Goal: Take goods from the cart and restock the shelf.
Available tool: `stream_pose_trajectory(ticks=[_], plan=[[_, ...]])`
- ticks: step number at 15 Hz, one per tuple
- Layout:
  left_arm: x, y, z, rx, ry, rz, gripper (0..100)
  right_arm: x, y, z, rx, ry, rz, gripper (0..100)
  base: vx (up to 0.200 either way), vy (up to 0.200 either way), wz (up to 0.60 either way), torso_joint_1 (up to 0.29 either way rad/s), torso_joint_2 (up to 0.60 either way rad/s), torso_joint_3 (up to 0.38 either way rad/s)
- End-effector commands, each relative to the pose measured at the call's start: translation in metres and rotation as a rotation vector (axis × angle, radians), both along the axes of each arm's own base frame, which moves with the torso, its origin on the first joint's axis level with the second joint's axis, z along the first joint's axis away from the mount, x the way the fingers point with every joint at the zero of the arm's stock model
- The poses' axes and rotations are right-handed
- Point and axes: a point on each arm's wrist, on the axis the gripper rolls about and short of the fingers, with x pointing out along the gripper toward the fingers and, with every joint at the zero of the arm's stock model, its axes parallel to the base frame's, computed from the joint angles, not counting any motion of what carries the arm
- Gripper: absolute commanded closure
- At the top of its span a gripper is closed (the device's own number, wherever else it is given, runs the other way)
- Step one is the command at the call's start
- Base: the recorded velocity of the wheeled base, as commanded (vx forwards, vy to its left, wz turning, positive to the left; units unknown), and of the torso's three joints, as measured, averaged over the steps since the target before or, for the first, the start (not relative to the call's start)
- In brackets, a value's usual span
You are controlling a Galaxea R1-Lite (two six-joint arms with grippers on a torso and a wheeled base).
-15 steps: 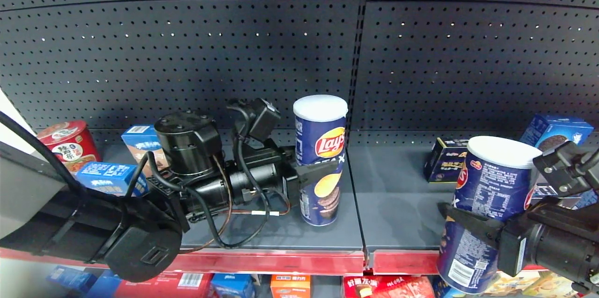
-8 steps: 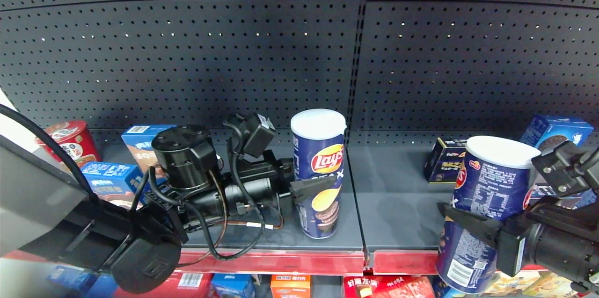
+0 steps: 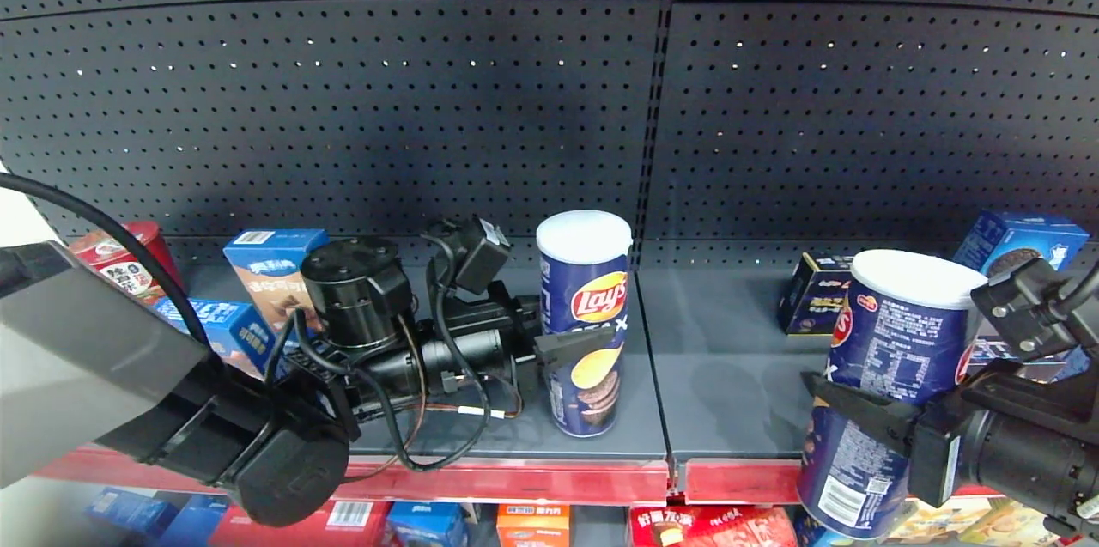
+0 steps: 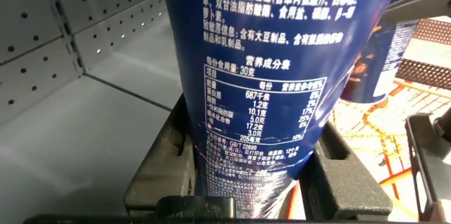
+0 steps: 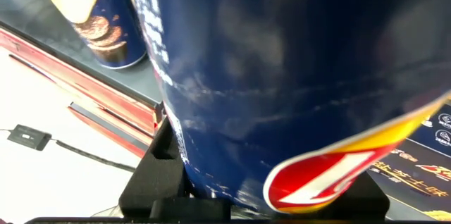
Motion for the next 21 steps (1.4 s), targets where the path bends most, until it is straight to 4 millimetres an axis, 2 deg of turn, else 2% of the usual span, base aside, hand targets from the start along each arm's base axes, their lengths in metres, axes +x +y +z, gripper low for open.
stream_pose_trajectory(ticks=[1,4,5,11,16,21], plan=[[0.007,-0.003,-0.011,0.005,0.010,-0.007,100,0.000,0.000,-0.001,-0.002,0.003,0.001,100,0.000,0.000,0.00,0.000,0.00,0.000],[0.010,-0.006,-0.013,0.002,0.005,-0.016,100,0.000,0.000,-0.001,-0.002,0.003,0.001,100,0.000,0.000,0.00,0.000,0.00,0.000],[0.010,-0.006,-0.014,0.003,0.005,-0.013,0,0.000,0.000,-0.001,-0.002,0.003,0.001,100,0.000,0.000,0.00,0.000,0.00,0.000],[0.008,-0.005,-0.011,-0.001,-0.003,-0.014,0,0.000,0.000,-0.001,-0.002,0.003,0.001,100,0.000,0.000,0.00,0.000,0.00,0.000],[0.004,0.003,-0.010,0.005,0.002,-0.002,0,-0.003,-0.002,-0.001,0.002,0.000,-0.001,100,0.000,0.000,0.00,0.000,0.00,0.000],[0.002,0.020,-0.020,0.047,-0.014,0.039,0,-0.004,-0.003,0.000,0.005,-0.007,-0.002,100,0.000,0.000,0.00,0.000,0.00,0.000]])
